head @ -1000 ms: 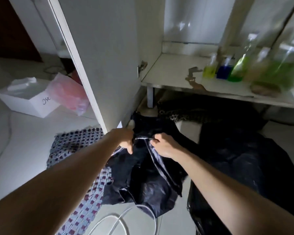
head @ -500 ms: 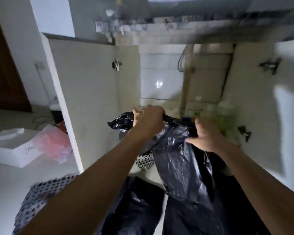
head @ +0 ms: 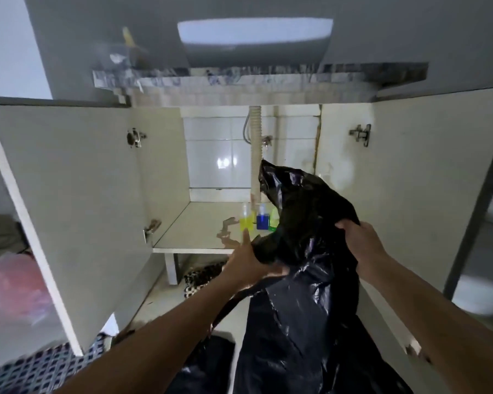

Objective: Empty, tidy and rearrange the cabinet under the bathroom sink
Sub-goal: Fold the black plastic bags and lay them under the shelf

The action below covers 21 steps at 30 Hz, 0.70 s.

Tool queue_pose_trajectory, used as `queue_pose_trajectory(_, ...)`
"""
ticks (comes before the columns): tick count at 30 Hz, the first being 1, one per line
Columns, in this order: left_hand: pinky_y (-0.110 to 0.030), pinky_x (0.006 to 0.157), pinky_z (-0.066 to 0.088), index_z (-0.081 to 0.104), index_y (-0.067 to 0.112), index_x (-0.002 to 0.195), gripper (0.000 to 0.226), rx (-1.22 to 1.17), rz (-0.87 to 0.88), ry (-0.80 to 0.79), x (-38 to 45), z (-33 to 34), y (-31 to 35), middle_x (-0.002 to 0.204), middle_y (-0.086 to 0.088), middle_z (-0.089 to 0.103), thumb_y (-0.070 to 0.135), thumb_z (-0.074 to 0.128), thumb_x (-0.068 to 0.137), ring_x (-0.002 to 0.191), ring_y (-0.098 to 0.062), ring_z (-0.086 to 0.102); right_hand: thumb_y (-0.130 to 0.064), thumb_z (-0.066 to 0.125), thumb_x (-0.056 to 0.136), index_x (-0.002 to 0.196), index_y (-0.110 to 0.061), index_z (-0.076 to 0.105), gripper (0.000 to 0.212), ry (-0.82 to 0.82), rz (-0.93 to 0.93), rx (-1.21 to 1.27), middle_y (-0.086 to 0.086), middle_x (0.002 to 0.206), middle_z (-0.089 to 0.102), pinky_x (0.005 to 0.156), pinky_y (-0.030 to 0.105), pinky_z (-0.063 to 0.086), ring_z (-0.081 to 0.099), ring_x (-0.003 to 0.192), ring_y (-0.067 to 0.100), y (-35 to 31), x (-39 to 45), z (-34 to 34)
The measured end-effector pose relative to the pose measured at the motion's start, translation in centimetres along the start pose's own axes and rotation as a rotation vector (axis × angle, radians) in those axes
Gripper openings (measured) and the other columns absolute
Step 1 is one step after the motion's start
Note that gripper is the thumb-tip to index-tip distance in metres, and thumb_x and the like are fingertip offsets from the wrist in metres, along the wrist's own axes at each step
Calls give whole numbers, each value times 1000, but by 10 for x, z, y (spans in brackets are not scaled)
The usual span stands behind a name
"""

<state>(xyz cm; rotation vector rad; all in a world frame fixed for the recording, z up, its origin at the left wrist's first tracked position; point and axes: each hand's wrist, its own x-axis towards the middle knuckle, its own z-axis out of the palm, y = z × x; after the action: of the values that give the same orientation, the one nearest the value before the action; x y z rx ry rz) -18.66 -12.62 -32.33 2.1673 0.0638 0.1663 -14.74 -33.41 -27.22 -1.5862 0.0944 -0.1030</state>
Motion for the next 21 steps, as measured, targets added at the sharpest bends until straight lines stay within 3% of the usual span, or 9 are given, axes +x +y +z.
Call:
queue_pose_trajectory(2, -40, 103, 45, 38, 18, 136, 97, 43, -38, -82, -1, 12, -6, 127, -6, 59, 32, 89, 55, 116, -25, 56, -21, 55, 85, 113, -3, 58, 33, -25, 64, 40, 16, 99, 64, 70, 32, 48, 63, 84, 30, 6, 3, -3)
queue_pose_trajectory(5, -27, 80, 46, 65, 12, 113, 41, 146, -69, 79, 6, 16, -5, 104, -14, 69, 15, 75, 73, 100, -28, 64, -23, 55, 87, 108, -4, 60, 29, -54, 67, 16, 15, 96, 65, 60, 29, 47, 63, 79, 28, 7, 5, -4)
queue_pose_trajectory(7, -26, 66, 42, 71, 8, 93, 17, 181, -72, 128, 10, 7, -4, 90, -16, 70, 10, 64, 78, 87, -29, 66, -23, 54, 89, 104, -3, 62, 27, -8, 55, -18, 15, 95, 67, 72, 36, 53, 64, 83, 31, 10, 12, -11)
queue_pose_trajectory(10, -23, 57, 42, 74, 15, 88, 19, 171, -57, 150, 13, -7, -10, 80, -10, 68, 9, 58, 80, 76, -23, 62, -23, 56, 88, 106, 0, 61, 30, 68, 15, -296, 17, 98, 66, 83, 44, 50, 63, 90, 33, 22, 22, -27)
queue_pose_trajectory(12, -27, 70, 50, 74, 20, 90, 23, 197, -12, 174, 11, -14, -11, 84, -5, 71, 12, 55, 81, 84, -25, 65, -23, 58, 89, 117, -2, 51, 36, 87, -33, -584, 18, 111, 61, 80, 36, 44, 56, 94, 30, 21, 21, -31)
queue_pose_trajectory(14, -31, 79, 51, 73, 19, 96, 26, 244, 52, 194, 7, -16, -5, 93, -5, 71, 12, 51, 83, 90, -25, 64, -21, 63, 87, 131, -4, 40, 53, 137, -242, -733, 18, 128, 51, 91, 37, 41, 51, 110, 32, 7, 12, -26)
queue_pose_trajectory(16, -35, 79, 53, 70, 20, 98, 27, 276, 104, 251, 2, -16, 5, 94, -6, 70, 12, 47, 85, 87, -27, 63, -20, 66, 84, 135, -7, 38, 60, 203, -607, -758, 12, 134, 45, 102, 39, 36, 46, 120, 28, -16, -12, -10)
queue_pose_trajectory(19, -39, 75, 54, 65, 26, 99, 25, 354, 168, 332, -6, -16, 21, 93, -6, 69, 17, 46, 85, 84, -30, 63, -14, 67, 79, 136, -13, 40, 62, 36, -1009, -732, -2, 129, 45, 108, 32, 32, 42, 121, 14, -36, -53, 25)
queue_pose_trajectory(21, -34, 71, 50, 63, 28, 103, 25, 444, 216, 323, -11, -17, 27, 98, -6, 68, 19, 49, 84, 89, -33, 63, -14, 67, 77, 142, -16, 30, 75, -170, -1000, -910, -1, 142, 36, 117, 39, 21, 29, 134, 17, -24, -61, 40)
